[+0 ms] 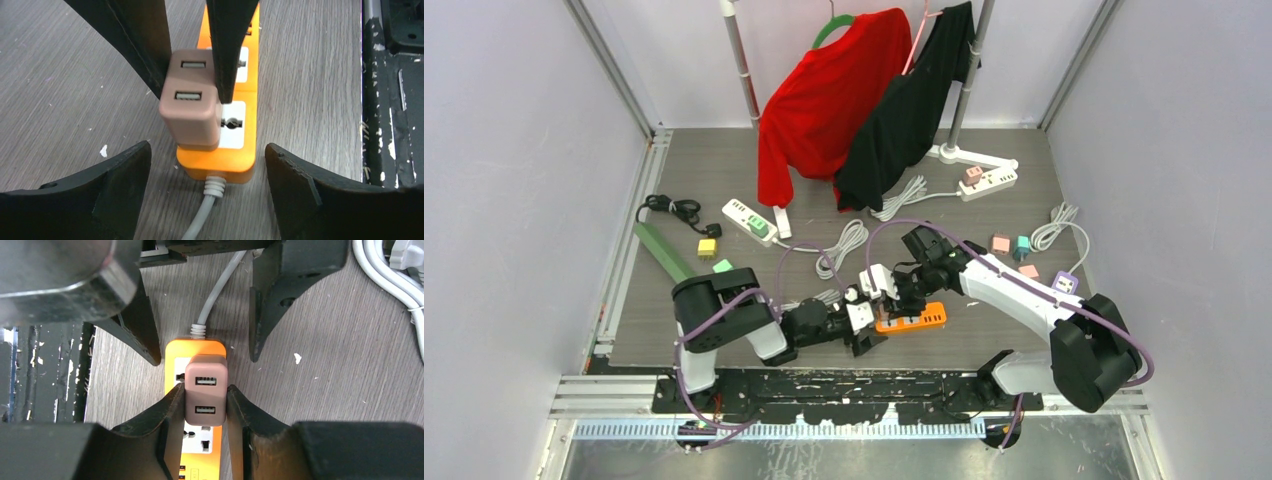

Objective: Pull the plug off the socket
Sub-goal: Remove the plug from the socket.

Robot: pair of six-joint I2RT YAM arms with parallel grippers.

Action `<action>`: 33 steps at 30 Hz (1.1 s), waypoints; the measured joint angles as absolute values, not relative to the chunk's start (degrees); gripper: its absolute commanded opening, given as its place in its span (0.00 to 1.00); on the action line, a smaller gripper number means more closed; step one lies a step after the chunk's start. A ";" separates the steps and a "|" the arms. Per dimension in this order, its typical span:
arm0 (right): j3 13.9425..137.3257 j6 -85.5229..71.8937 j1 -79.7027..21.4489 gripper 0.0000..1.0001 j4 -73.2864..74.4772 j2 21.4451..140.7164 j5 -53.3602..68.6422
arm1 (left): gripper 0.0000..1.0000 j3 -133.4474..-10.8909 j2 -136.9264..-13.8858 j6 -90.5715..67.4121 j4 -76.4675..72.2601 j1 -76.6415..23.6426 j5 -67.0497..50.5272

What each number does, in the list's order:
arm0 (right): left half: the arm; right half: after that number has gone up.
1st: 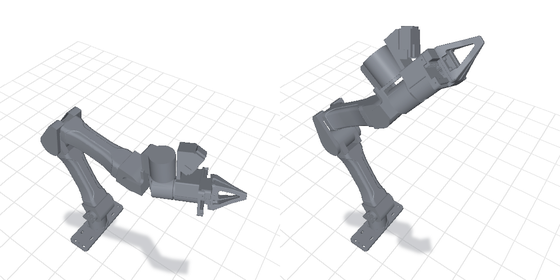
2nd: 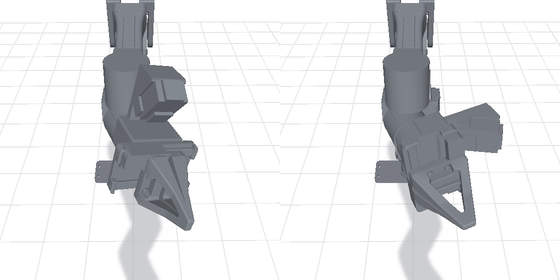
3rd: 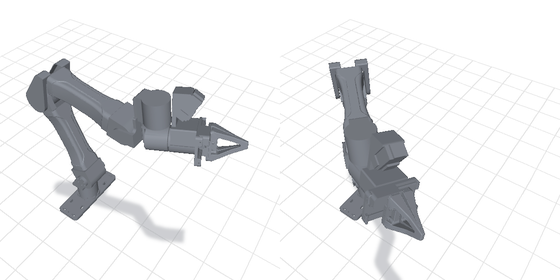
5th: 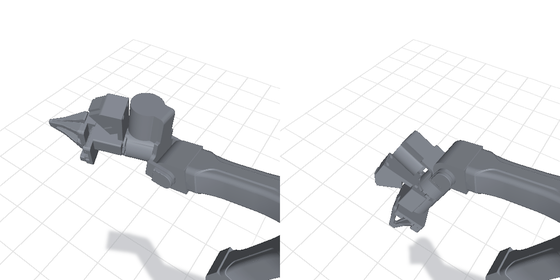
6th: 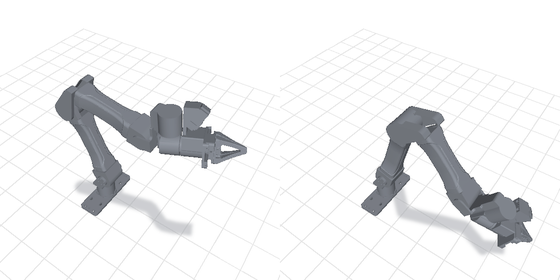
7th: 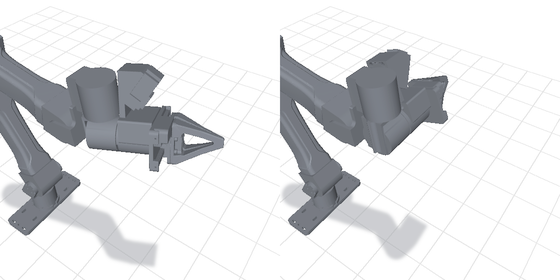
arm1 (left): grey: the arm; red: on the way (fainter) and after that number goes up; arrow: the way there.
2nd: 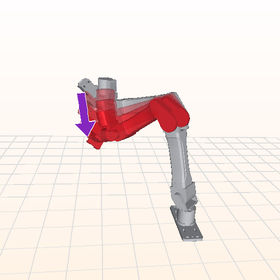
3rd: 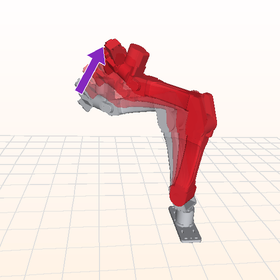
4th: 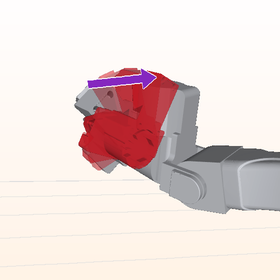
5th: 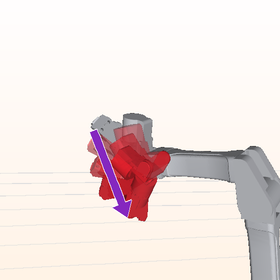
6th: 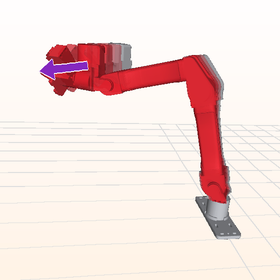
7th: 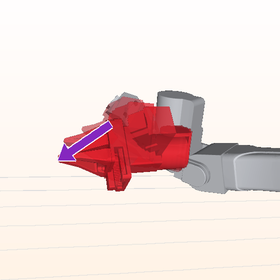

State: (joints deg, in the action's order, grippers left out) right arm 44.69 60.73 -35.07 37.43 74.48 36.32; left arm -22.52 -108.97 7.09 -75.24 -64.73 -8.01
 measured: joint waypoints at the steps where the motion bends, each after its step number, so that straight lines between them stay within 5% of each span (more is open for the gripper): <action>1: 44.71 60.90 -35.07 0.01 37.54 74.48 36.47 | 0.79 -22.76 -109.08 6.79 -75.48 -64.73 -8.01; 13: 44.71 61.67 -34.44 0.01 38.44 74.50 37.41 | 0.40 -24.23 -111.53 3.81 -77.73 -64.77 -9.45; 19: 44.71 62.43 -33.54 0.01 39.09 74.48 38.02 | 0.00 -24.23 -112.44 3.42 -79.24 -64.77 -9.91; 33: 44.66 56.34 -31.94 0.01 37.10 74.63 40.51 | 0.00 -24.47 -114.56 1.65 -82.65 -64.27 -11.68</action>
State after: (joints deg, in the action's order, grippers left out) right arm 44.66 56.34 -31.94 37.10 74.63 40.51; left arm -24.47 -114.56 1.65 -82.65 -64.27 -11.68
